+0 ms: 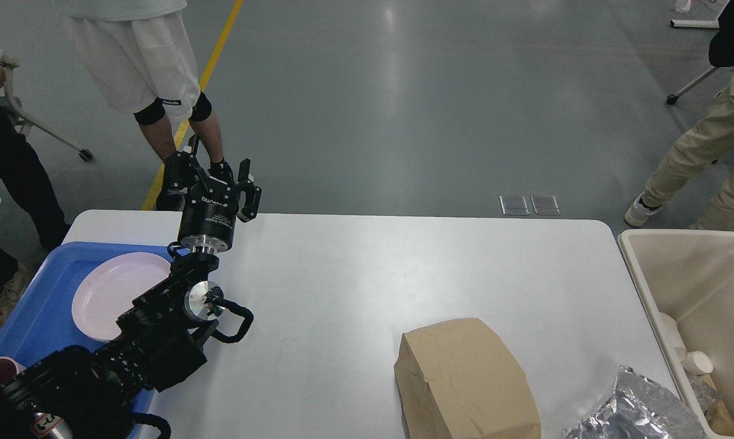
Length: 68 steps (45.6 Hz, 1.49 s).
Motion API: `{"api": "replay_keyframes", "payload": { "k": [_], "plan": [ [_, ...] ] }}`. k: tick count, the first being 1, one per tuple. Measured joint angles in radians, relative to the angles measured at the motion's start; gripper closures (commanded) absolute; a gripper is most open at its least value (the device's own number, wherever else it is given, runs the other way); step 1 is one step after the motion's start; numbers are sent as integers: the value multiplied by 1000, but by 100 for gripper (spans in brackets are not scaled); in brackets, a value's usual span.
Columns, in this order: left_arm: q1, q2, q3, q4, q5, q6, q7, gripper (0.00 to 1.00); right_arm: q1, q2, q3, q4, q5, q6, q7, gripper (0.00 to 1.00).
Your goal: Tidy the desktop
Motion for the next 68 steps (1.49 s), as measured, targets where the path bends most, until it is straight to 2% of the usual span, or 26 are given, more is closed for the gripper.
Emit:
{"api": "replay_keyframes", "payload": {
  "k": [1,4,5,6,11,19,23,26,35,50,54,68],
  "plan": [
    [0,0,0,0,0,0,0,3,-10,0,4,0,1,0,0,96],
    [0,0,0,0,0,0,0,3,-29,0,14,0,1,0,0,46],
    [0,0,0,0,0,0,0,3,-33,0,16,0,1,0,0,34],
    [0,0,0,0,0,0,0,3,-36,0,17,0,1,0,0,28],
    [0,0,0,0,0,0,0,3,-44,1,18,0,1,0,0,24],
    [0,0,0,0,0,0,0,3,-56,3,21,0,1,0,-1,8],
    [0,0,0,0,0,0,0,3,-58,3,22,3,1,3,-1,7],
    [0,0,0,0,0,0,0,3,-58,4,22,7,1,10,-1,1],
    [0,0,0,0,0,0,0,3,-14,9,6,35,-6,43,-1,0],
    [0,0,0,0,0,0,0,3,306,32,-169,179,-17,218,0,0],
    [0,0,0,0,0,0,0,3,388,71,-205,220,-26,274,0,0],
    [0,0,0,0,0,0,0,3,663,227,-234,363,-176,590,-1,0]
  ]
}}
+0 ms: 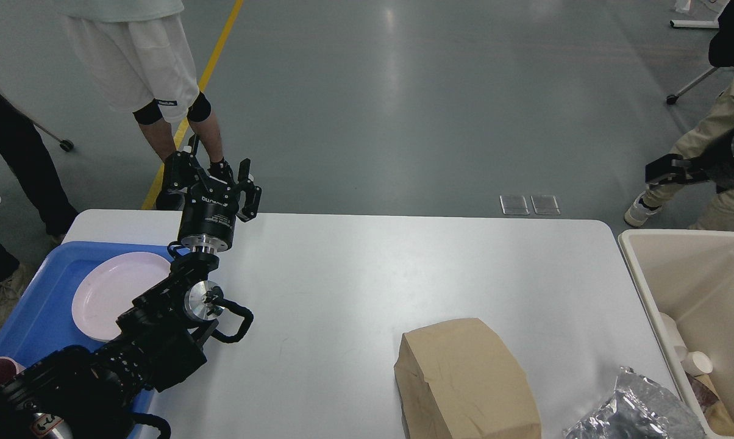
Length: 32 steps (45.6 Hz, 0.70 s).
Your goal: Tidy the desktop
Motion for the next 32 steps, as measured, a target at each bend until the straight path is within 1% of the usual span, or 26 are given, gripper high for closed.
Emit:
{"api": "replay_keyframes", "payload": {
  "k": [8,12,19,26,32],
  "plan": [
    [0,0,0,0,0,0,0,3,100,124,9,74,-17,151,2,0],
    [0,0,0,0,0,0,0,3,146,192,25,113,-18,195,3,0],
    [0,0,0,0,0,0,0,3,155,302,84,145,-23,217,4,0],
    [0,0,0,0,0,0,0,3,52,401,135,143,-94,216,4,0],
    [0,0,0,0,0,0,0,3,-35,455,171,142,-173,209,3,0]
  ]
}}
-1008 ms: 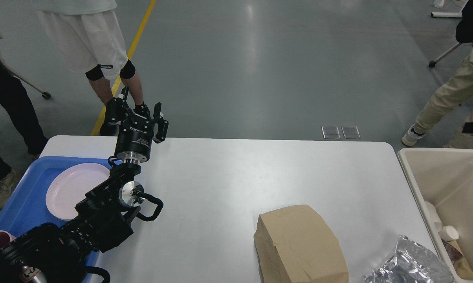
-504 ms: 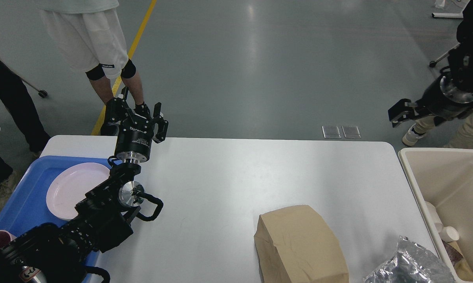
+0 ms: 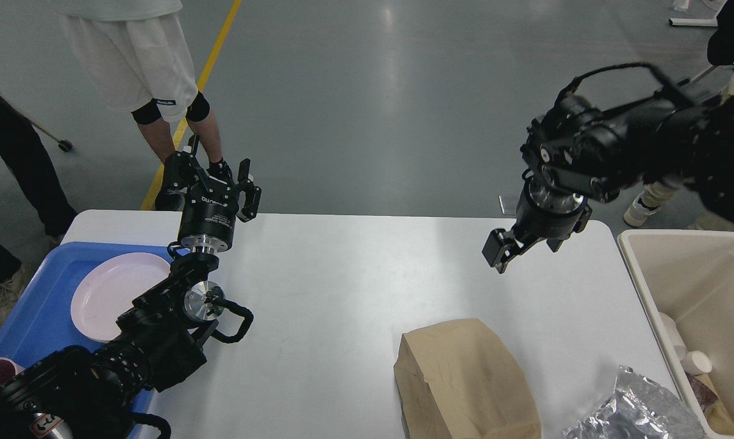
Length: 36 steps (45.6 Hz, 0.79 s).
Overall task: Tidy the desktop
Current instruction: 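Lower the right gripper down to the top of the brown paper bag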
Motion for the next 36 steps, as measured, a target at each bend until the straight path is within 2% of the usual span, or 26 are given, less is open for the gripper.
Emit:
{"api": "replay_keyframes", "payload": {
  "k": [11,23,36],
  "plan": [
    [0,0,0,0,0,0,0,3,-57,49,82,10,-26,5,-8,0],
    [0,0,0,0,0,0,0,3,81,44,203,102,-24,96,-11,0],
    [0,0,0,0,0,0,0,3,103,52,307,148,-16,111,-11,0]
  ]
}}
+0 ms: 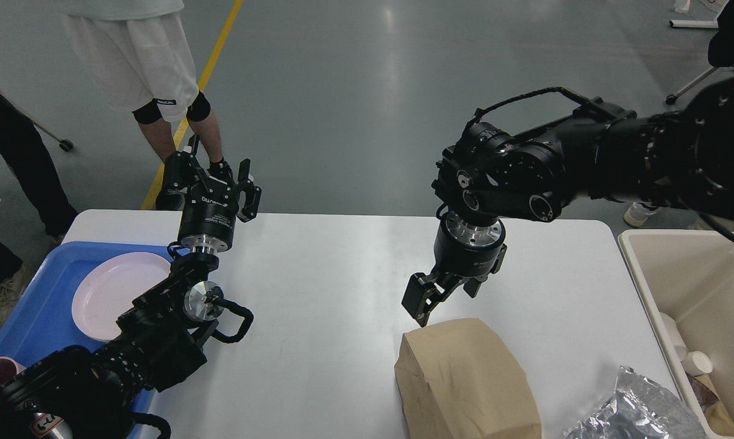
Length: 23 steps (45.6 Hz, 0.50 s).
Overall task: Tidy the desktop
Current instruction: 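Lower the right gripper down to the top of the brown paper bag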
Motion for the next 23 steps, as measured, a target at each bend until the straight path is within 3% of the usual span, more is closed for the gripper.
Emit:
{"api": "replay_keyframes", "payload": {
  "k": [23],
  "plan": [
    [0,0,0,0,0,0,0,3,-152,59,97,-86,4,-34,-3,0]
  ]
}}
